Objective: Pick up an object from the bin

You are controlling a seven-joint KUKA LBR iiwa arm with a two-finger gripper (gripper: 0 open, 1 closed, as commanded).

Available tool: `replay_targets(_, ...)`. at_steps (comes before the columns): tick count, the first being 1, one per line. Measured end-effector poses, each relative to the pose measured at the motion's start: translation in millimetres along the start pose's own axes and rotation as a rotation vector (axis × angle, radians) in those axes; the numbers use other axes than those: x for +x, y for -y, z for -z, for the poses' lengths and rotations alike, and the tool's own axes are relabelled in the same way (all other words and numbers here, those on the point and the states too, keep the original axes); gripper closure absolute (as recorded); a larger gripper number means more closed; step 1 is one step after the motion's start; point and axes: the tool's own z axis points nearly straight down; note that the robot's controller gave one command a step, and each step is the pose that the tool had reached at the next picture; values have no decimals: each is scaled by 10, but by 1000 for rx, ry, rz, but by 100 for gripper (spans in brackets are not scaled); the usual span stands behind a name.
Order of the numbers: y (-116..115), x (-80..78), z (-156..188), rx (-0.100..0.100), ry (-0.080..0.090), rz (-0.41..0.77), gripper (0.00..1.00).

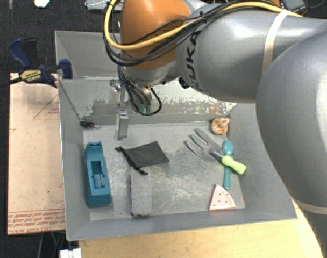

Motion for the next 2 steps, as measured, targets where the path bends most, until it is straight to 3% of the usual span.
replay_targets(1, 12, -10, 56, -1, 6, -4, 0)
replay_targets(2, 454, 215, -554, -3, 8, 11, 0)
